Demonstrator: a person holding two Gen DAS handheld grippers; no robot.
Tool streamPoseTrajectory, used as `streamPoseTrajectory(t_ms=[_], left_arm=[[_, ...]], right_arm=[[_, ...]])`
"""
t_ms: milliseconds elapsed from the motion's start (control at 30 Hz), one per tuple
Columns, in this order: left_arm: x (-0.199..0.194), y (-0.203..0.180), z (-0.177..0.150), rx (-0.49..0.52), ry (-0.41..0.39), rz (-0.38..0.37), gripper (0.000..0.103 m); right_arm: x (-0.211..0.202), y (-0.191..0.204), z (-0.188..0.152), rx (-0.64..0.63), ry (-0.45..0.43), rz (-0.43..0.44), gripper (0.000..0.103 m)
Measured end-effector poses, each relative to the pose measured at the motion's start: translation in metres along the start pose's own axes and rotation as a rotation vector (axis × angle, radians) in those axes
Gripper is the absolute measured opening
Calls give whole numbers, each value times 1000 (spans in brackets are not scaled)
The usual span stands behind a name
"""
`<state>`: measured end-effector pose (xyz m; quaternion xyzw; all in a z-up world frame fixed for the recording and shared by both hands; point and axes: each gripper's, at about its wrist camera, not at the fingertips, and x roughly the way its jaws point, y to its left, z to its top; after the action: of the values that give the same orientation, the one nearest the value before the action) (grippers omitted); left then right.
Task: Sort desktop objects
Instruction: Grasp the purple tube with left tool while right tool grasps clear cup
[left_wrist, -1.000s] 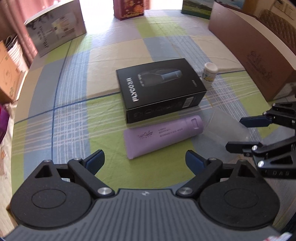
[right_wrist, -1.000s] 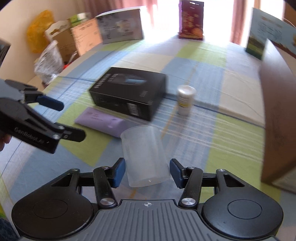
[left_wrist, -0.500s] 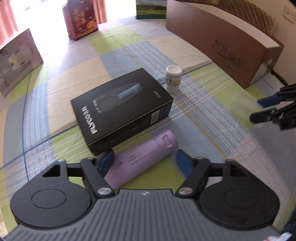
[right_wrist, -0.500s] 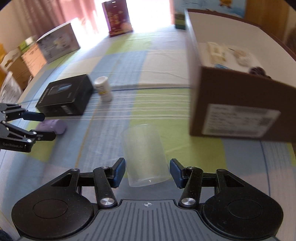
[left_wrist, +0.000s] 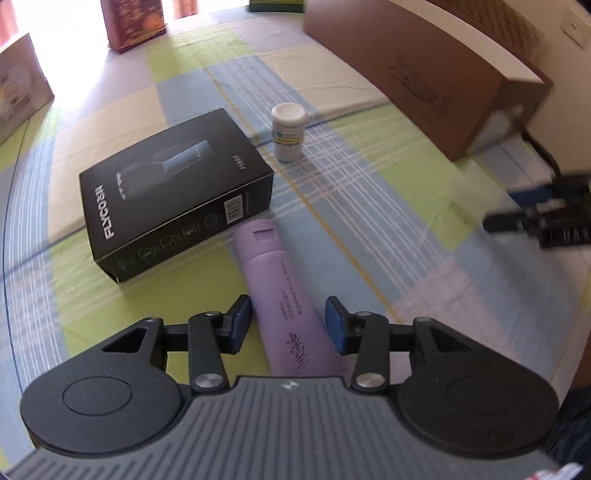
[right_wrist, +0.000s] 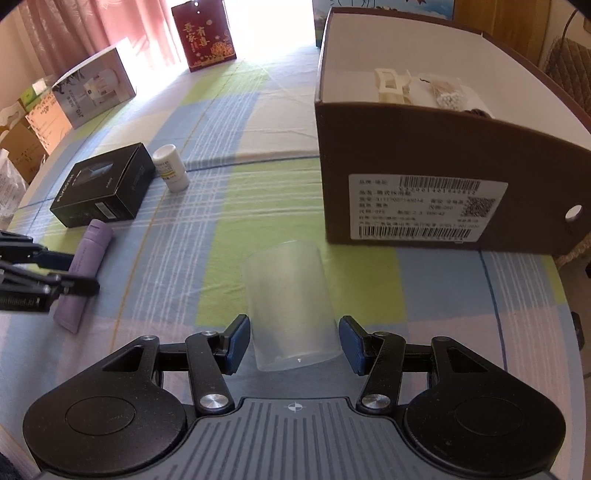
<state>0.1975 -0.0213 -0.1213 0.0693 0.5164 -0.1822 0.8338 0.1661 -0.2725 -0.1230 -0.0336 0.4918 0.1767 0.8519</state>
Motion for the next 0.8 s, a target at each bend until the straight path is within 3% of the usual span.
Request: streamPoseTrajectory(t_ms=[167, 267, 333, 533, 800], left_arm=[[5, 6, 12, -102, 4, 33, 46], [10, 0, 18, -95, 5, 67, 46], [12, -4, 20, -89, 10, 87, 45], [10, -24, 14, -67, 18, 95, 40], [2, -35, -3, -109, 33, 119, 36]], right_arm=[[0, -1, 0, -21, 2, 6, 51], [-1, -2, 2, -30, -2, 10, 61], [-3, -3, 3, -39, -13, 10, 65], [-3, -8, 7, -56, -19, 22, 66], [8, -1, 8, -130, -10, 57, 65]])
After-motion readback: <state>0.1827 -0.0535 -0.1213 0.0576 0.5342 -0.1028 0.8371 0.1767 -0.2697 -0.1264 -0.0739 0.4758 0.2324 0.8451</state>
